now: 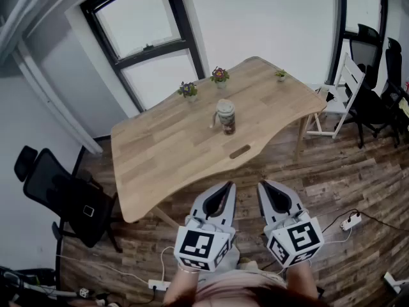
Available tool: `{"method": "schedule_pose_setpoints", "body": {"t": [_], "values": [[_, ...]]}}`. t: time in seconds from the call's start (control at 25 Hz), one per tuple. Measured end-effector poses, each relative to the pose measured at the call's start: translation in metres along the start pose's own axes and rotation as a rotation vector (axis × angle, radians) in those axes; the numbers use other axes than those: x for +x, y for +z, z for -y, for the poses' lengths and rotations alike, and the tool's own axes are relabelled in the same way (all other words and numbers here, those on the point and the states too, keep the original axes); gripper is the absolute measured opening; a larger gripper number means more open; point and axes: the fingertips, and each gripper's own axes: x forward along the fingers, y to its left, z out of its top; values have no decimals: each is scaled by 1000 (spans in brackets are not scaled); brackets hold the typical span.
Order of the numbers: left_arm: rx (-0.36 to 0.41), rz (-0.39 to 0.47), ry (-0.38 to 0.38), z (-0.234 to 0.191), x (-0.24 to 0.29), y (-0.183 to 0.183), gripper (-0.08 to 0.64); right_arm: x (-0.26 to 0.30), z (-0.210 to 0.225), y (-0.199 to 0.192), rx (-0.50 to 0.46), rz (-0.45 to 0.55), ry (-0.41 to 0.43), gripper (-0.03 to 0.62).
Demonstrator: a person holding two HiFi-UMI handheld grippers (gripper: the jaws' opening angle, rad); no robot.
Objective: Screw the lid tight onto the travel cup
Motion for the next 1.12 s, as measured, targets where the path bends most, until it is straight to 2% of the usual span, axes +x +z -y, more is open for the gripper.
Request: {"method": "schedule_pose_setpoints", "body": {"t": [0.24,1.12], "values": [[31,4,-23,-16,17,2,3,23,6,0,2,-7,-16,-2],[11,18,-95,-90,70,11,3,116,15,2,-35,-39,-37,-2]]}}
